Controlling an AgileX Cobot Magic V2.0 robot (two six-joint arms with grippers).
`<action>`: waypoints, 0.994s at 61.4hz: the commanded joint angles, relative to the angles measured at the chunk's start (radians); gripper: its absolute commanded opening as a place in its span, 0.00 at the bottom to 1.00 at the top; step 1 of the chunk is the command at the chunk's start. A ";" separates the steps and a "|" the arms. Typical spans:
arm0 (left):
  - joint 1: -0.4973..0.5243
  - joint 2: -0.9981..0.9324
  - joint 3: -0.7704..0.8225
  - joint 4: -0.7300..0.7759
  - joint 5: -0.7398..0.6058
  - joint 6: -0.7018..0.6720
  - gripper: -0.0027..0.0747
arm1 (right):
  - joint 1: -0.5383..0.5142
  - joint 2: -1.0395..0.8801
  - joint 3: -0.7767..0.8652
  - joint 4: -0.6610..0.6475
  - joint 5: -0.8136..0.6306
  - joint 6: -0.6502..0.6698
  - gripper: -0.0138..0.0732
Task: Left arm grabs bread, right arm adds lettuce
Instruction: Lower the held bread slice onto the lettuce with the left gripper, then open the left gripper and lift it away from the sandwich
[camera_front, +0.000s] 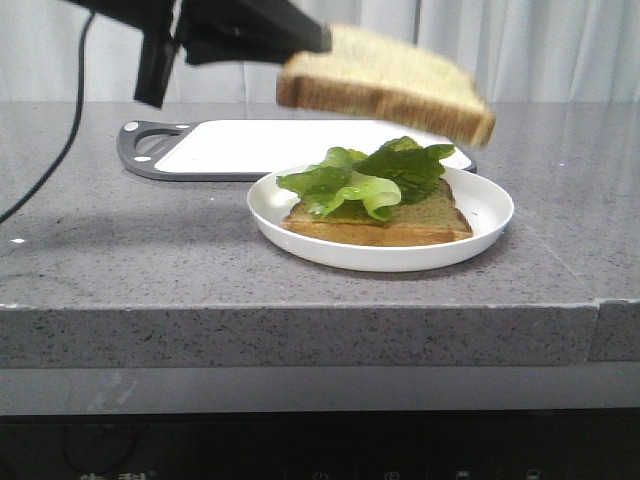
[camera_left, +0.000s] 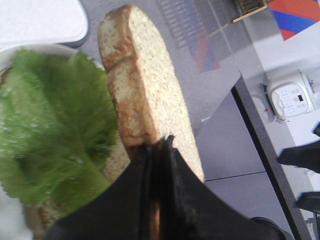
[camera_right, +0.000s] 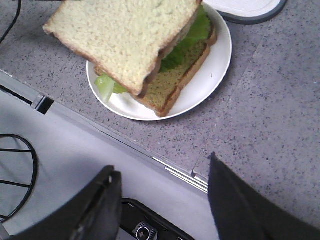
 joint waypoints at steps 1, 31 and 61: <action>0.002 0.000 -0.032 -0.075 0.037 0.008 0.01 | -0.006 -0.010 -0.027 0.022 -0.035 -0.001 0.64; 0.002 0.054 -0.032 -0.043 0.022 0.006 0.35 | -0.006 -0.010 -0.027 0.022 -0.034 -0.001 0.64; 0.002 -0.163 -0.037 0.312 -0.038 -0.147 0.56 | -0.006 -0.033 -0.029 -0.059 -0.015 0.041 0.64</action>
